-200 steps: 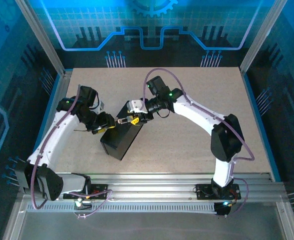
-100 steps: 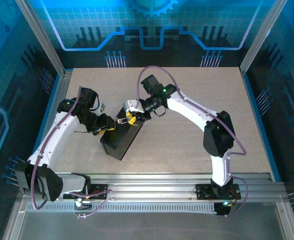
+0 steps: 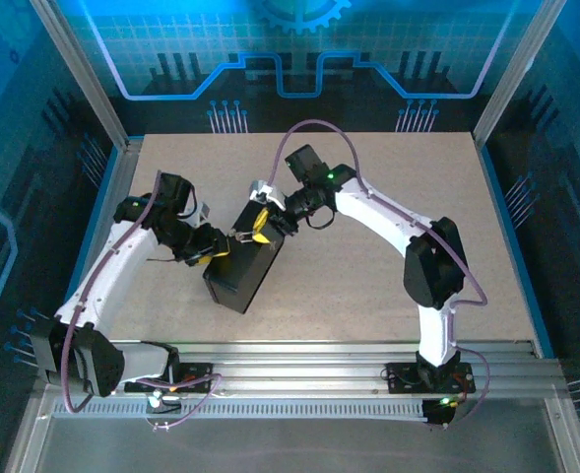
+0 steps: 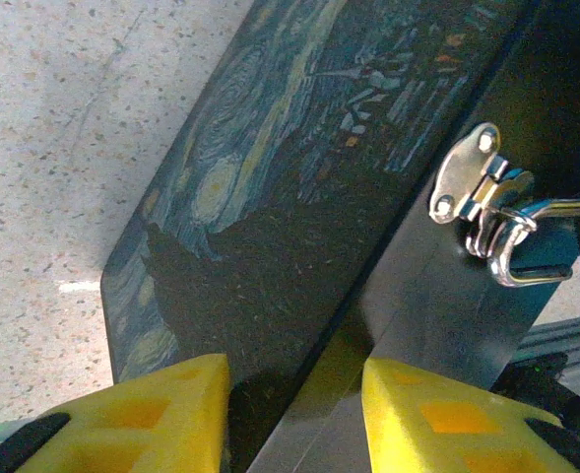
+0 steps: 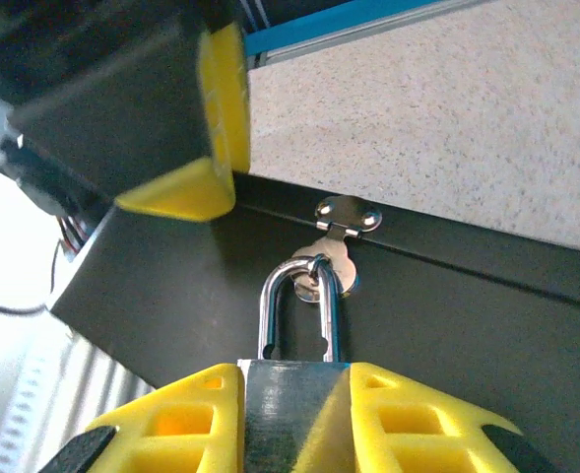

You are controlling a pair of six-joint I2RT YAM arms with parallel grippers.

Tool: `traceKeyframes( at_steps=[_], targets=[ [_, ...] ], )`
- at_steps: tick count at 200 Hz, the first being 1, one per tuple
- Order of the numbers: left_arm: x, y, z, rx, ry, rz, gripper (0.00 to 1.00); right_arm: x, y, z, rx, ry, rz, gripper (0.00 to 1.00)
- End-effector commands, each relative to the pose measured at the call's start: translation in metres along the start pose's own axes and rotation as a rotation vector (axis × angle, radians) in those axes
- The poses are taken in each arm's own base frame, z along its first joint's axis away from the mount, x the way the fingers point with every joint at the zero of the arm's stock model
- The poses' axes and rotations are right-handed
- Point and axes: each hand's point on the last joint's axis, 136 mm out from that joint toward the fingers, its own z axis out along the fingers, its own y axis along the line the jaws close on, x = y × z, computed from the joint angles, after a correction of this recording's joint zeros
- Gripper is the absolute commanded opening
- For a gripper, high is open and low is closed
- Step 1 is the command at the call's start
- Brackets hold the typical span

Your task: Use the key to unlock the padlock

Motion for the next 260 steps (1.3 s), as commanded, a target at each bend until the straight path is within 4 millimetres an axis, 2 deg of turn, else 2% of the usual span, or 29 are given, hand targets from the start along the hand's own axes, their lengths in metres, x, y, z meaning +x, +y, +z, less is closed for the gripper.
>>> traceKeyframes(
  at_steps=[1, 41, 71, 93, 116, 163, 188, 215, 260],
  targets=[
    [0.004, -0.010, -0.001, 0.069, 0.005, -0.020, 0.40, -0.045, 0.009, -0.018, -0.006, -0.143, 0.120, 0.06],
    [0.006, -0.017, 0.001, 0.090, 0.014, -0.024, 0.39, -0.054, -0.008, -0.020, 0.035, -0.226, 0.351, 0.03],
    [0.007, -0.027, 0.000, 0.123, 0.009, -0.018, 0.37, -0.054, -0.026, -0.028, 0.141, -0.359, 0.545, 0.01],
    [0.010, -0.036, 0.004, 0.147, 0.024, -0.002, 0.36, -0.052, -0.023, -0.025, 0.194, -0.439, 0.626, 0.00],
    [0.008, -0.041, 0.010, 0.159, 0.033, 0.007, 0.35, -0.060, -0.011, -0.015, 0.224, -0.459, 0.643, 0.00],
    [0.004, -0.050, 0.017, 0.189, 0.035, 0.018, 0.30, -0.068, -0.005, -0.005, 0.343, -0.511, 0.692, 0.00],
    [0.003, -0.049, 0.022, 0.194, 0.038, 0.009, 0.29, -0.061, -0.015, 0.001, 0.397, -0.523, 0.724, 0.00],
    [0.002, -0.053, 0.015, 0.215, 0.025, 0.014, 0.29, -0.053, -0.032, 0.004, 0.427, -0.553, 0.750, 0.00],
    [-0.002, -0.049, -0.005, 0.239, -0.010, -0.006, 0.30, -0.068, -0.047, 0.006, 0.416, -0.599, 0.683, 0.01]
  ],
)
